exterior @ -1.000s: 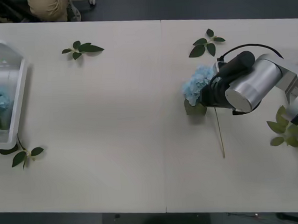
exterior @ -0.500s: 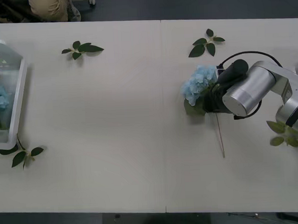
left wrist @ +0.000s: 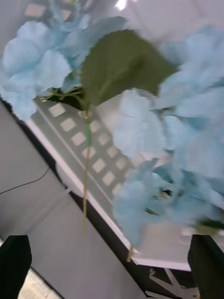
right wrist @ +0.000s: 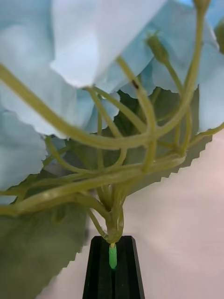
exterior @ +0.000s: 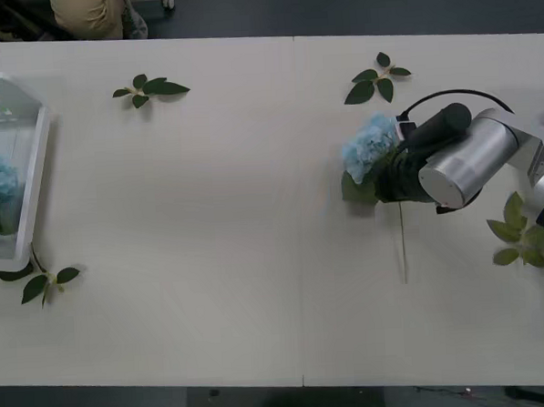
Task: Put the red flowers into the right box and the blue flowers into the left box
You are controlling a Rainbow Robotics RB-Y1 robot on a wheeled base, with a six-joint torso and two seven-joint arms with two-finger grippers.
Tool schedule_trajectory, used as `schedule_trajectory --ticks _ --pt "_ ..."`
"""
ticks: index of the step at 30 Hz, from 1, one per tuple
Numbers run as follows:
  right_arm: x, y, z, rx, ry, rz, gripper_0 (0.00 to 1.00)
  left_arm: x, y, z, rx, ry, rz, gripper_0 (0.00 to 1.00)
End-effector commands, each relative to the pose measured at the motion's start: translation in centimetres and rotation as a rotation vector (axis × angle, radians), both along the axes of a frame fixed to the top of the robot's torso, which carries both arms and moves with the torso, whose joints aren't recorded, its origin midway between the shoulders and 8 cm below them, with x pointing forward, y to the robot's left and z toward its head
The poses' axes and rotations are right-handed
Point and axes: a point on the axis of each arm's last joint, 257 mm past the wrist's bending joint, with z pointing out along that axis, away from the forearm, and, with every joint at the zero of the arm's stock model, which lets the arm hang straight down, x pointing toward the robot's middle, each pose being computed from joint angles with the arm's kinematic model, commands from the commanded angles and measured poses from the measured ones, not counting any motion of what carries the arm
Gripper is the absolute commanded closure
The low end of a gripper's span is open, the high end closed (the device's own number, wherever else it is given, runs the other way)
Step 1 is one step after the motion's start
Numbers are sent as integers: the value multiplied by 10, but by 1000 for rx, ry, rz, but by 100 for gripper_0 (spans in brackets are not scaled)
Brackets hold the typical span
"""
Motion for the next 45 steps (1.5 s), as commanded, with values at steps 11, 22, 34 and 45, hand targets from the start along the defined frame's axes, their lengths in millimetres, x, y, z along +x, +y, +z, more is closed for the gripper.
schedule_trajectory --ticks 11,22,34,45 --pt "-30 1 142 201 -293 283 100 24 -332 37 -727 -80 -681 0" --pt "-63 55 220 408 -604 490 100 -14 -505 -56 -1118 -266 -919 0" --pt "-97 158 228 381 -751 850 100 -66 -596 -47 -1352 -354 -1090 0" --pt "-109 193 240 398 -869 925 100 -99 -547 -48 -1514 -293 -1032 0"
